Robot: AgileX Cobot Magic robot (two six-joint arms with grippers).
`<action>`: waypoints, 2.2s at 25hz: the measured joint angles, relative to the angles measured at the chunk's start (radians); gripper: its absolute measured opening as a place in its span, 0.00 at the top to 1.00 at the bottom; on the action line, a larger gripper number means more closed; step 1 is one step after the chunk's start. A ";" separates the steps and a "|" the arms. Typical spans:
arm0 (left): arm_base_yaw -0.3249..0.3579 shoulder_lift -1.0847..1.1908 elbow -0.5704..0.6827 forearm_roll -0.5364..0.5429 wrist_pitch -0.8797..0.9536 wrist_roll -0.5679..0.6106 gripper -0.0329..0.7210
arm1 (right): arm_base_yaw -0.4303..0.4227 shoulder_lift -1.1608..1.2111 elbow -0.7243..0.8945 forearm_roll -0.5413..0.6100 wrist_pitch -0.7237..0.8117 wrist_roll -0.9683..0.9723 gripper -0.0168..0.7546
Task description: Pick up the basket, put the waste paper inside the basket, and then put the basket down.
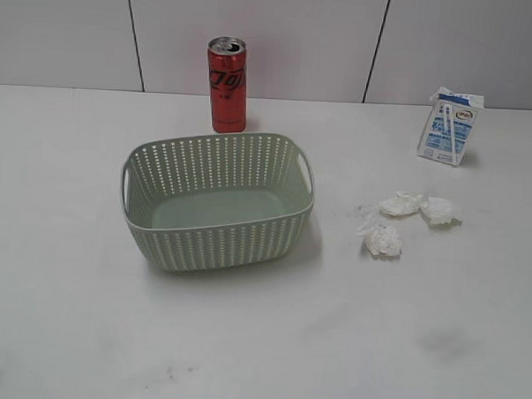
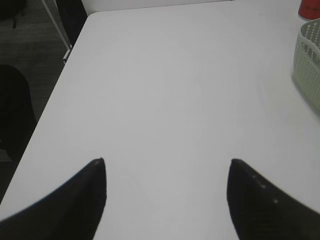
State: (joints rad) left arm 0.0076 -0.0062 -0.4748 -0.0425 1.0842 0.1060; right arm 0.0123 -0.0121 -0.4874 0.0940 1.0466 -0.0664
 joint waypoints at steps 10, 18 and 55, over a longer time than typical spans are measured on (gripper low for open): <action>0.000 0.000 -0.001 -0.001 -0.002 0.000 0.22 | 0.000 0.000 0.000 0.000 0.000 0.000 0.24; 0.000 0.096 -0.094 -0.032 -0.044 0.000 0.22 | 0.000 0.000 0.000 0.000 0.000 0.000 0.24; -0.457 1.694 -0.740 -0.036 -0.224 -0.402 0.22 | 0.000 0.000 0.000 0.000 0.000 0.001 0.24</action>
State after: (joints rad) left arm -0.4494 1.6879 -1.2144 -0.0787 0.8598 -0.2957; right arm 0.0123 -0.0121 -0.4874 0.0940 1.0466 -0.0655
